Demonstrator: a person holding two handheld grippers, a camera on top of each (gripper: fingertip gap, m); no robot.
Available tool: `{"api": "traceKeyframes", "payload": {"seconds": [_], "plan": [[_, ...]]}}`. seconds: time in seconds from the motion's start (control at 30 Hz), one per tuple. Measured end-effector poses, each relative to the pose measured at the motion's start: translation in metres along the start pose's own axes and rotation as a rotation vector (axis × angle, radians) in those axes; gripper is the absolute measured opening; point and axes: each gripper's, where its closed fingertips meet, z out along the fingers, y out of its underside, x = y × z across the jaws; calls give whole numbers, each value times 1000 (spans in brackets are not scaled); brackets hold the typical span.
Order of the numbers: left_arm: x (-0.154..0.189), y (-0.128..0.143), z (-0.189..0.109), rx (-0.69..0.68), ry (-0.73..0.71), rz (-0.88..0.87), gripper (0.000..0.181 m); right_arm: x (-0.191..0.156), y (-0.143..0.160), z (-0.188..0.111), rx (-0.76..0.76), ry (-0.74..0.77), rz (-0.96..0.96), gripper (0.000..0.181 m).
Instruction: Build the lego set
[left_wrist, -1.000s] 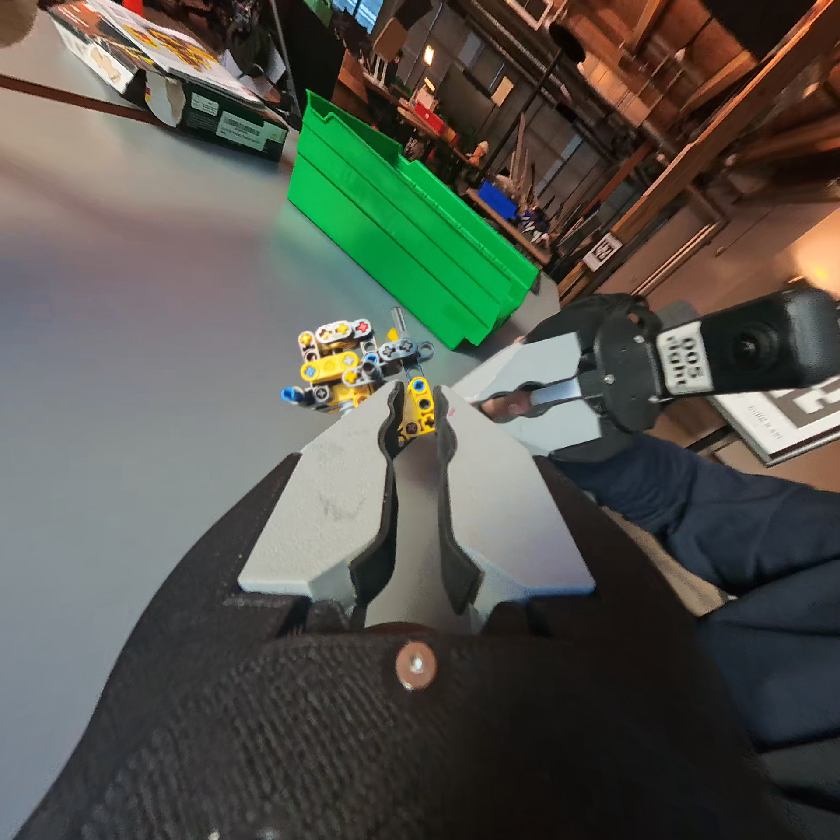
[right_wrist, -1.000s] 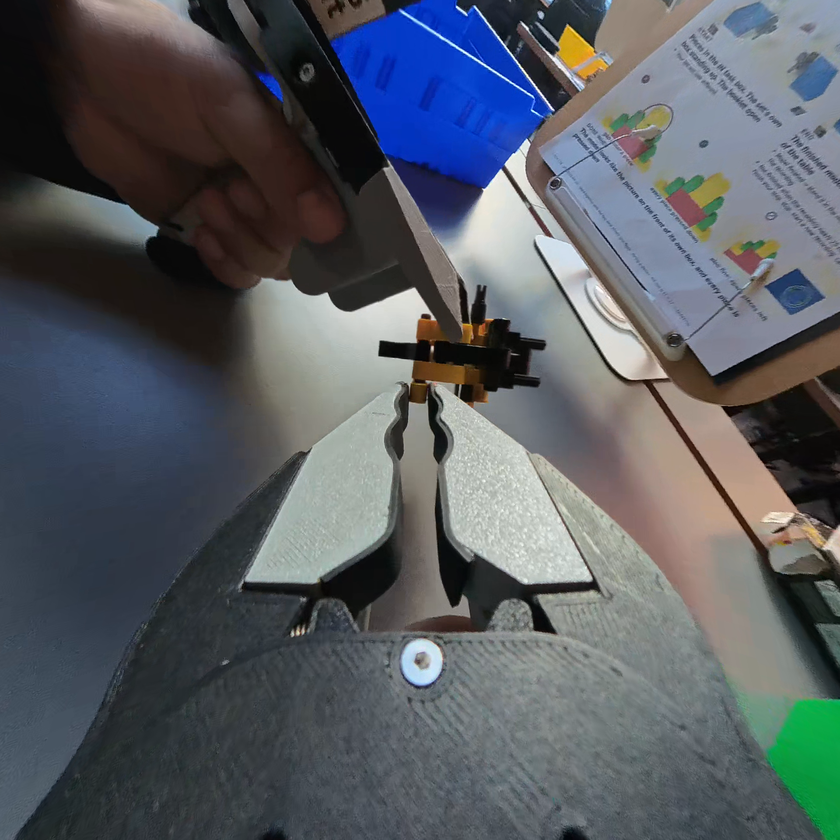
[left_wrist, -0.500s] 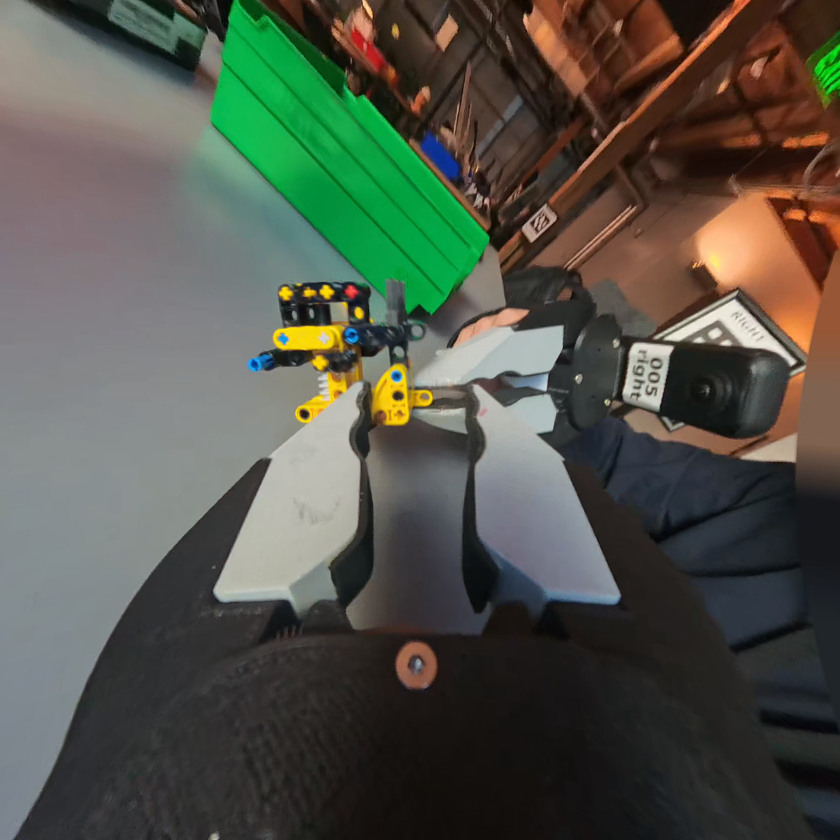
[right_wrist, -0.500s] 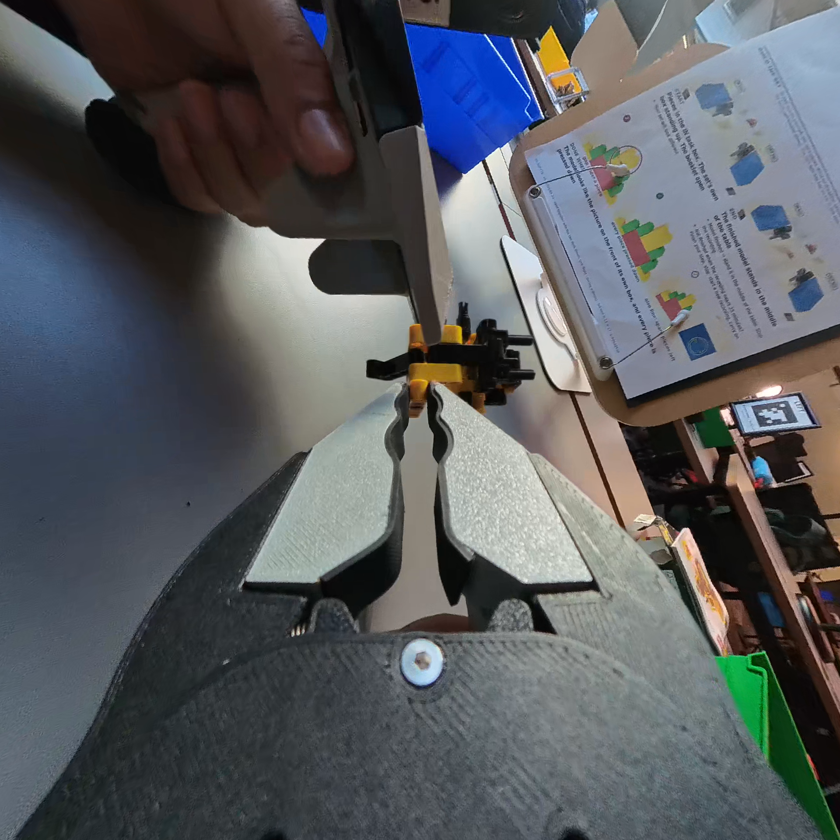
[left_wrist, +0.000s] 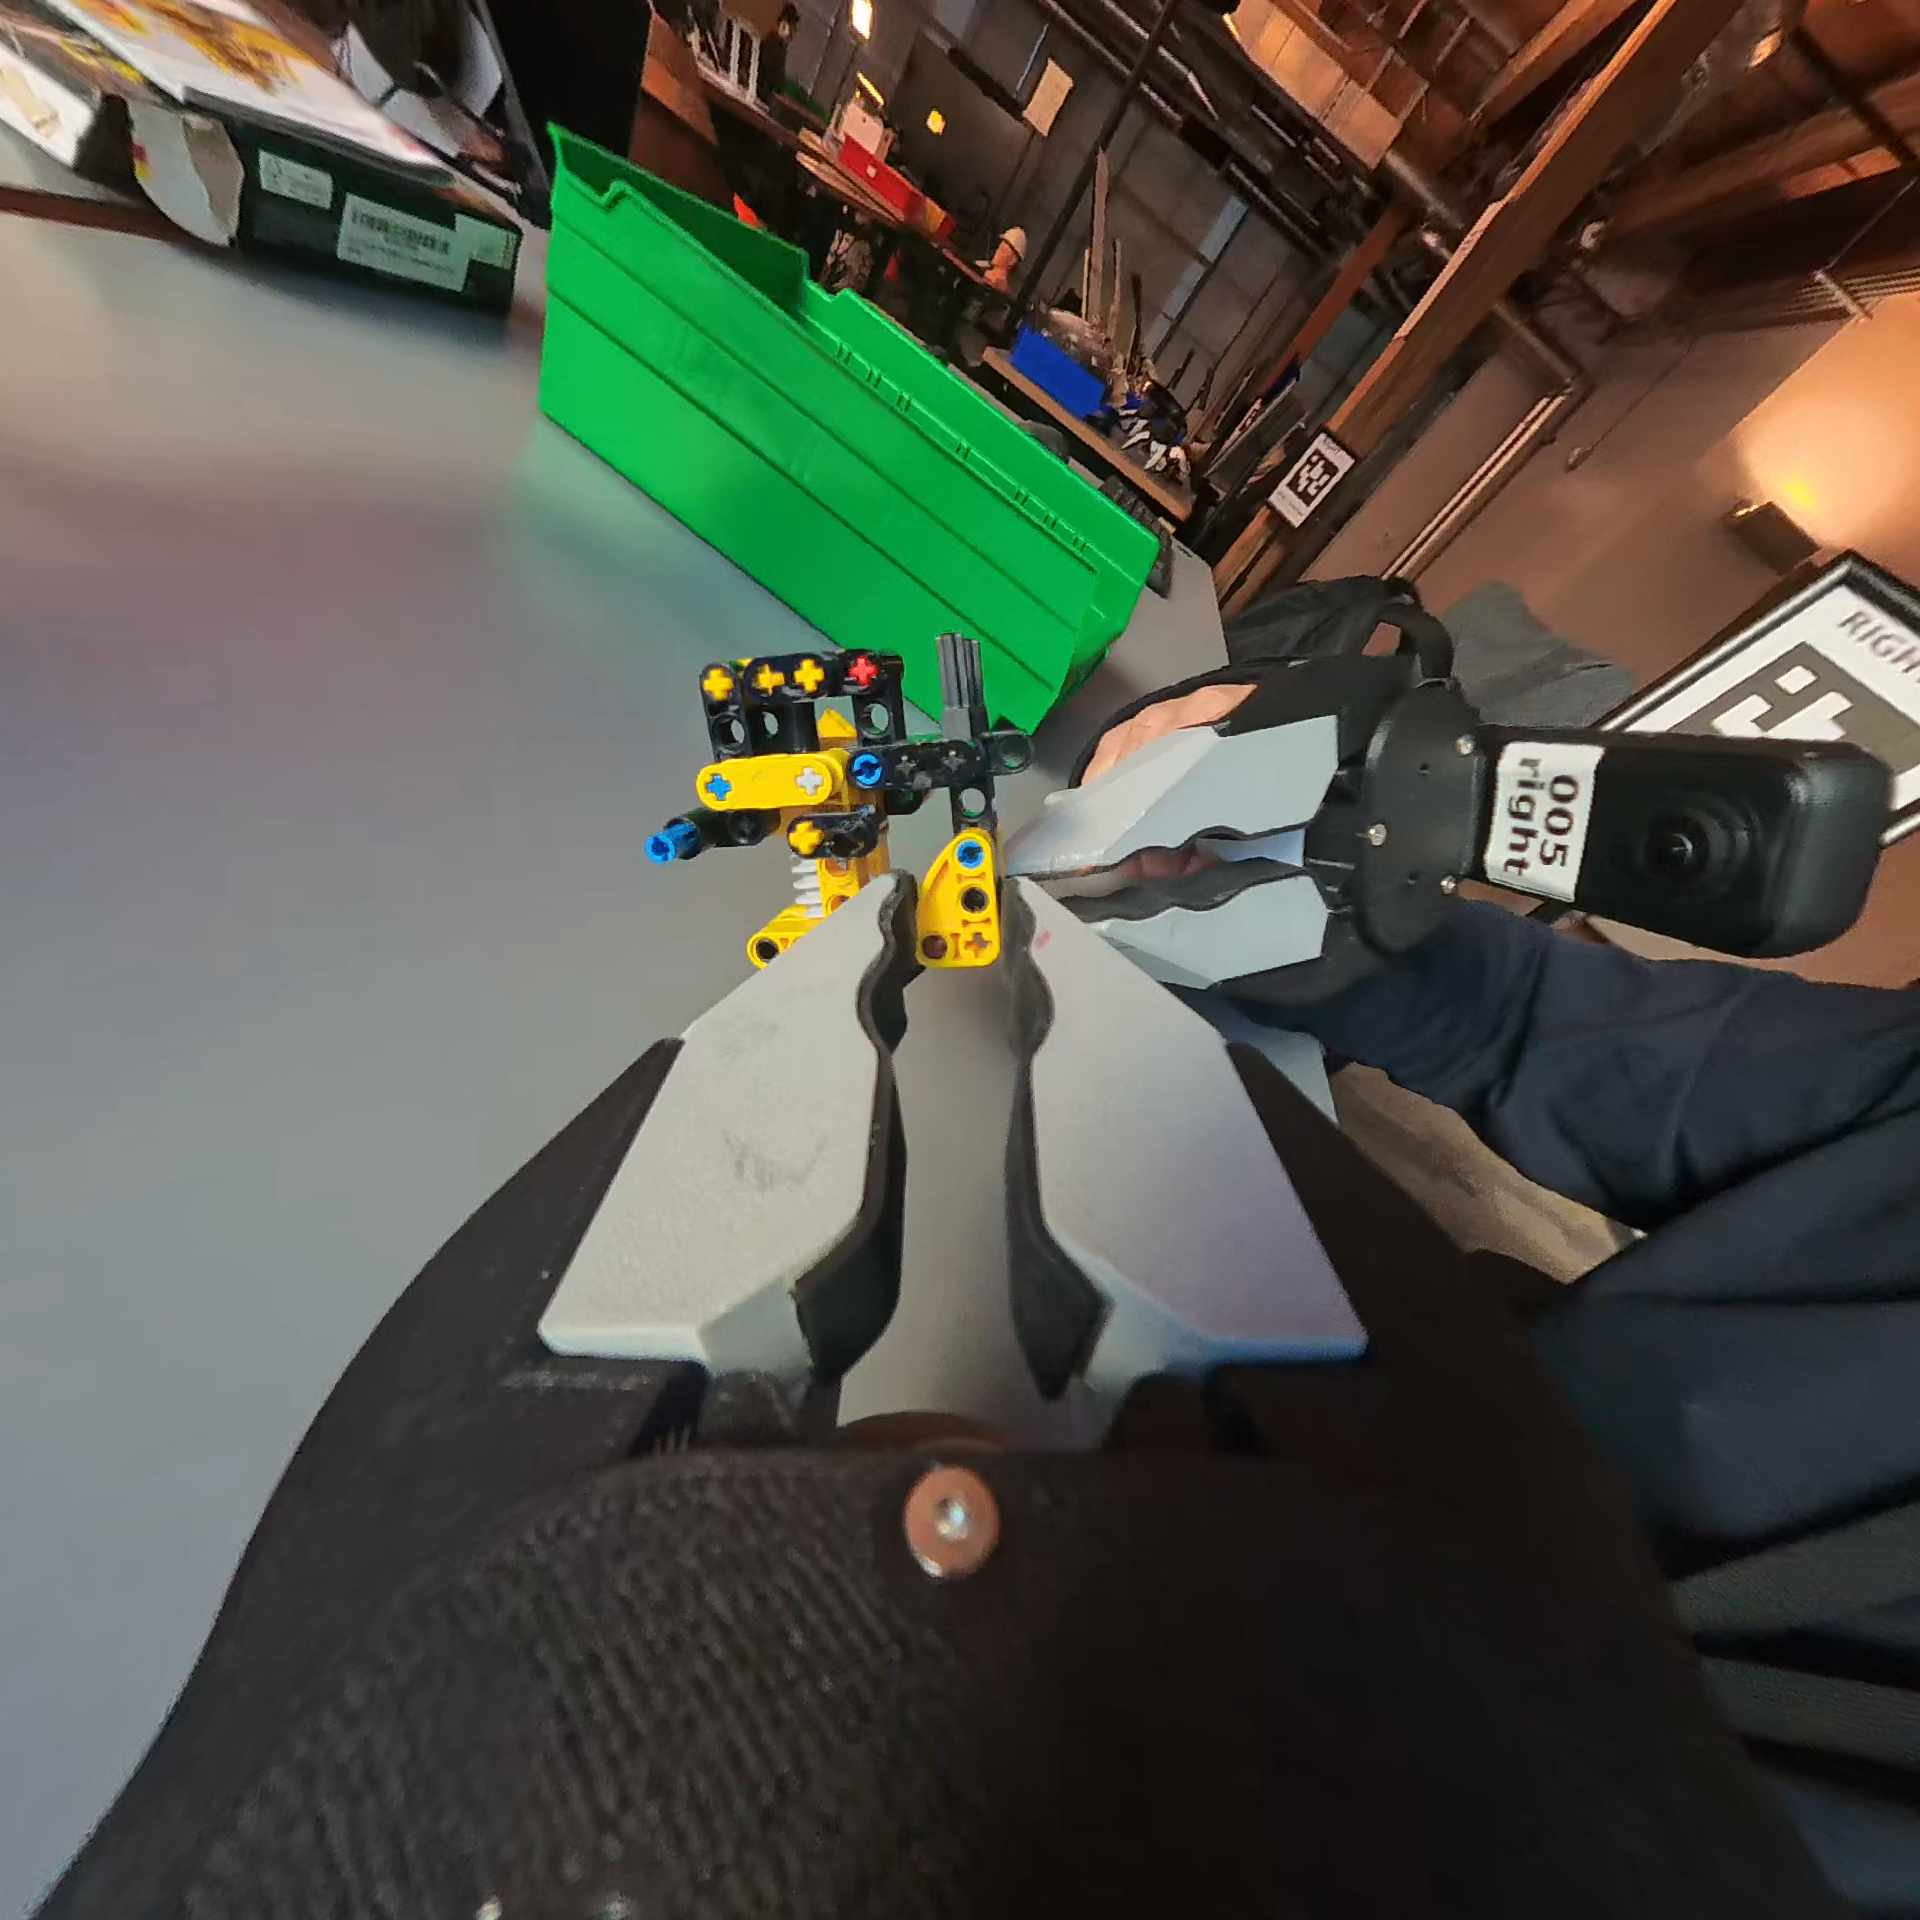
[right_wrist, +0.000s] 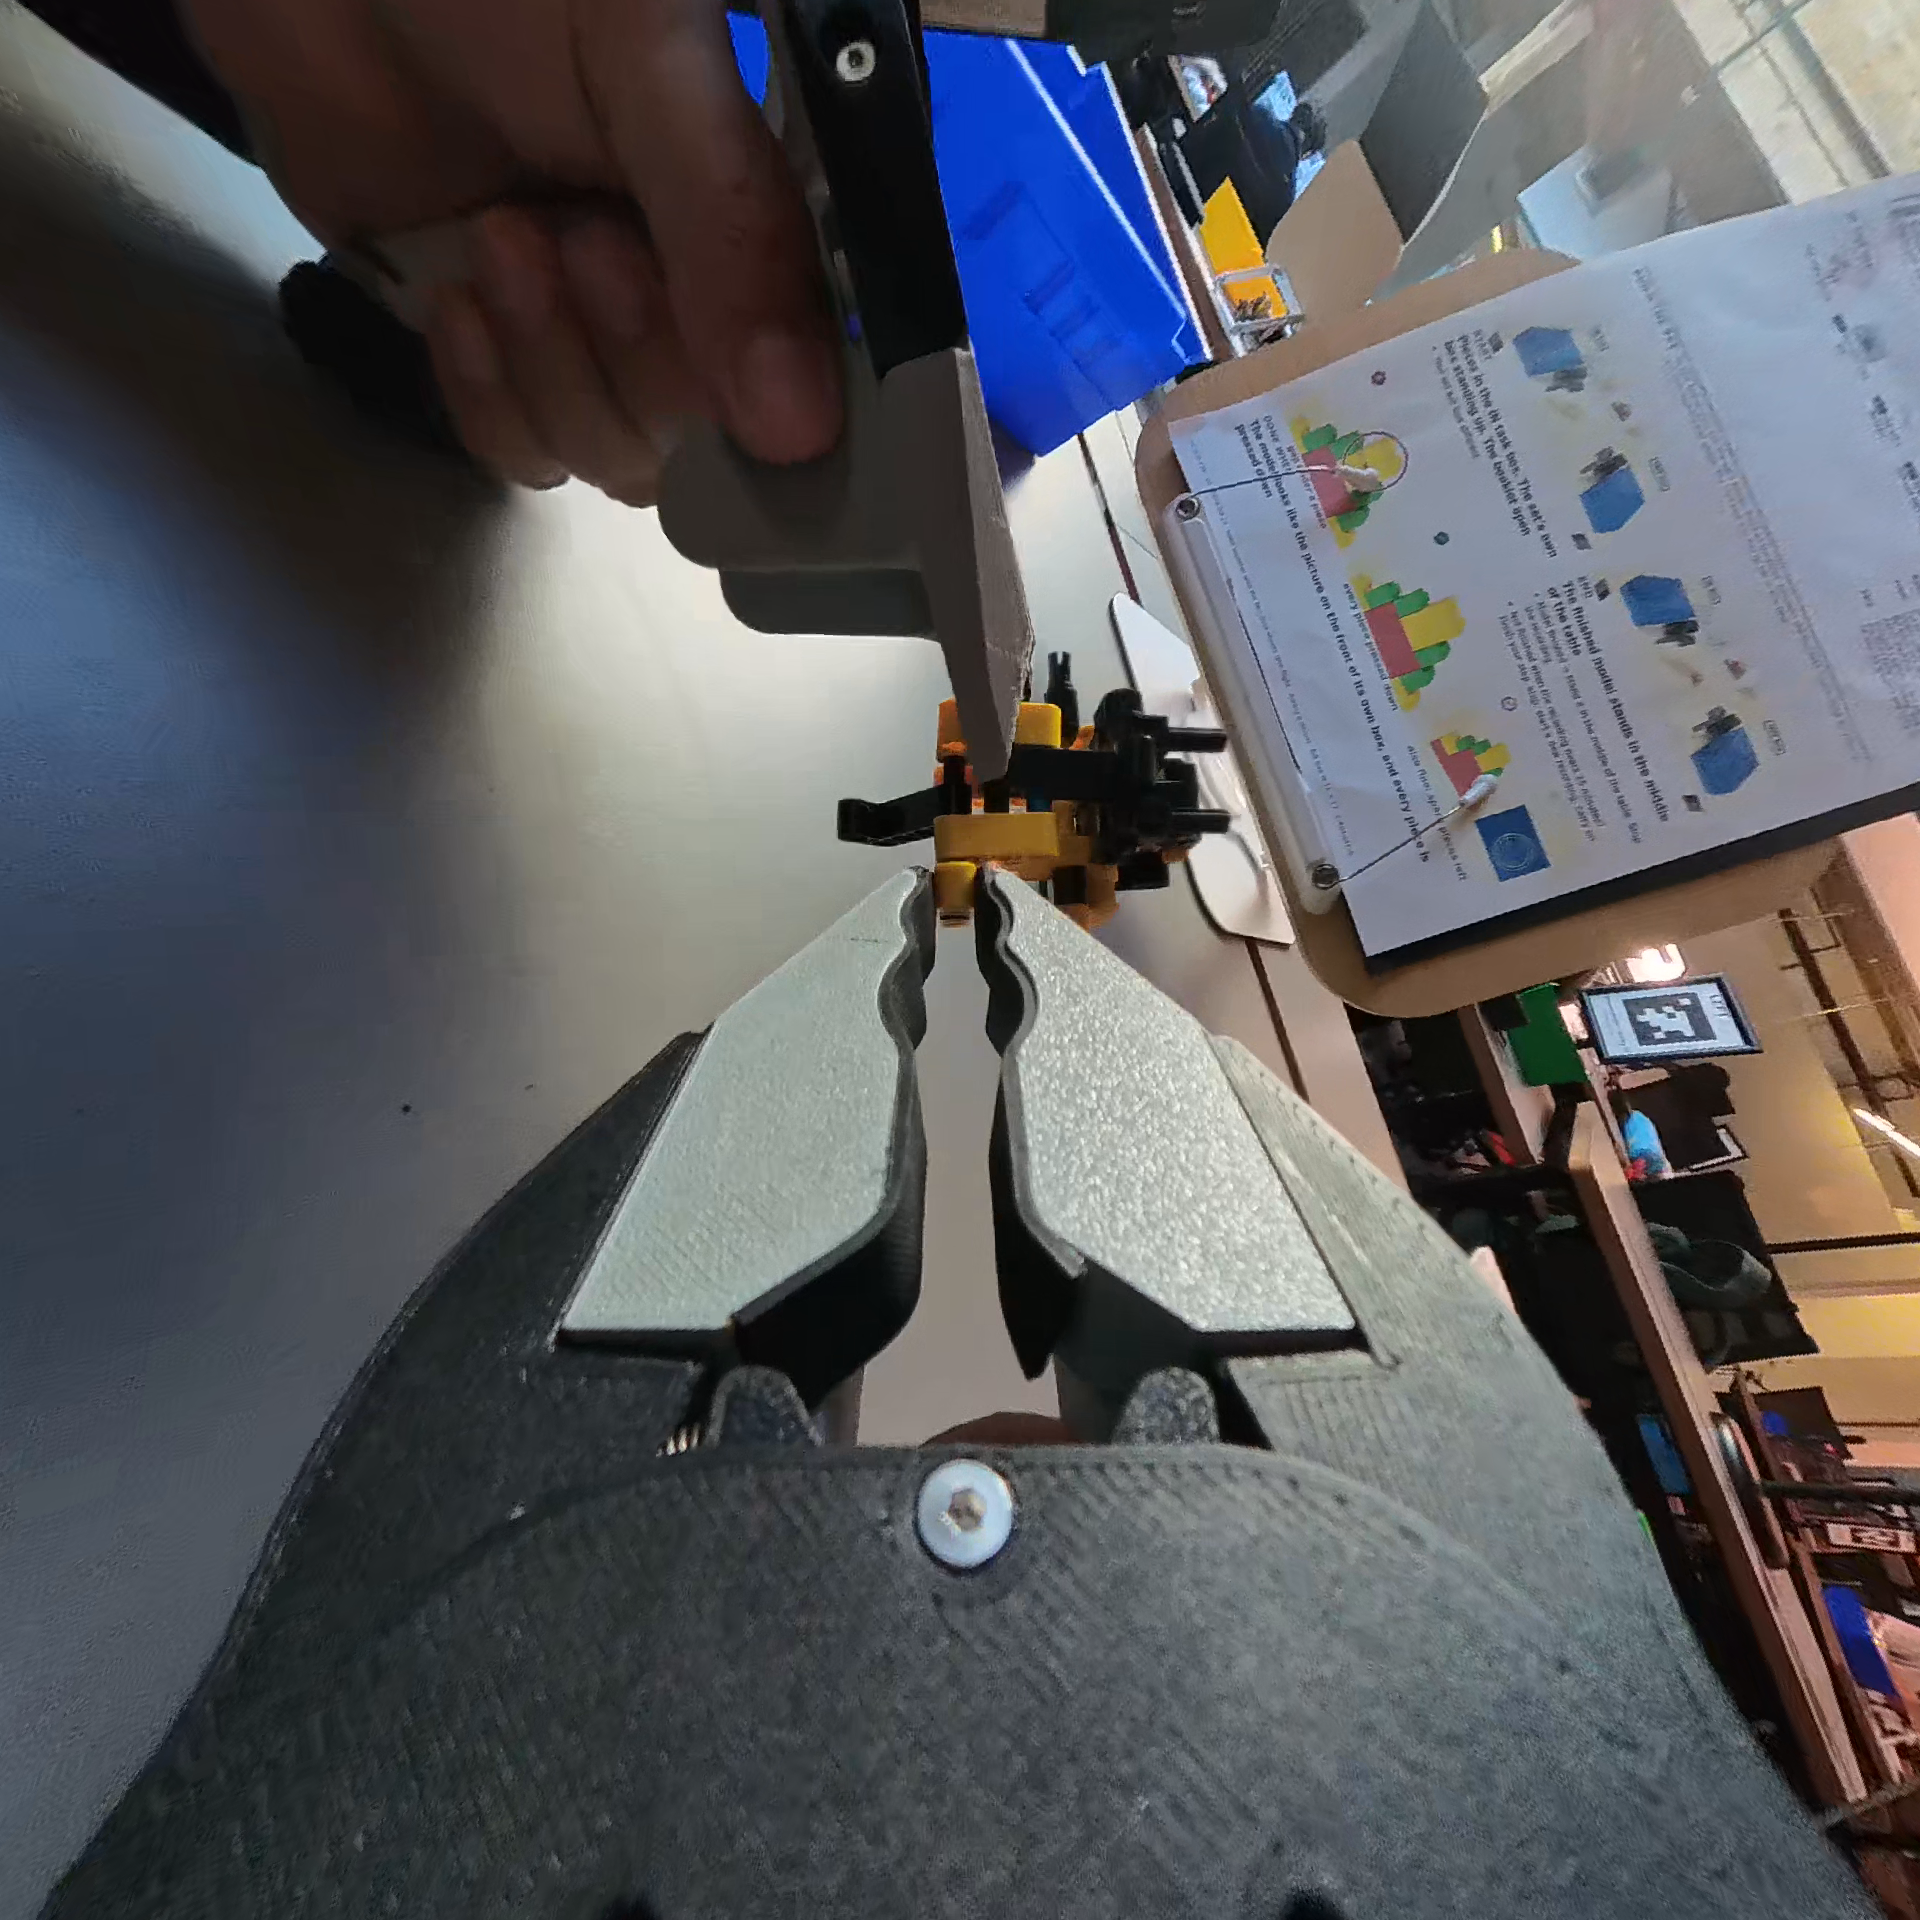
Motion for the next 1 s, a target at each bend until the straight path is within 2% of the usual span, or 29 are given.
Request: {"api": "traceKeyframes", "payload": {"seconds": [0.07, 0.17, 0.47, 0.57, 0.63, 0.7, 0.77, 0.93, 1.0], "plan": [[-1, 3, 0, 0, 9, -36, 12, -2, 2, 0, -10, -8, -16, 6], [1, 6, 2, -13, -7, -1, 12, -3, 5, -2, -8, -4, -46, 6], [1, 5, 5, 0, -14, -12, 12, -1, 11, -6, 12, -48, 30, 6], [-1, 0, 3, 42, -31, -16, 12, 5, 16, -9, 3, -37, 53, 6], [-12, -11, -8, 112, -79, -29, 12, 15, 34, -12, -64, -4, 94, 6], [-20, -16, -16, 118, -105, 10, 13, 20, 28, -17, 19, -6, 145, 5], [-20, -16, -14, 124, -81, -38, 13, 21, 28, -16, 19, -7, 152, 5], [-15, -8, -8, 33, -37, 12, 13, 10, 40, -11, -31, -22, 29, 5], [-27, -3, -12, -35, -107, 69, 13, 8, 49, -8, -71, -50, 57, 5]]}}
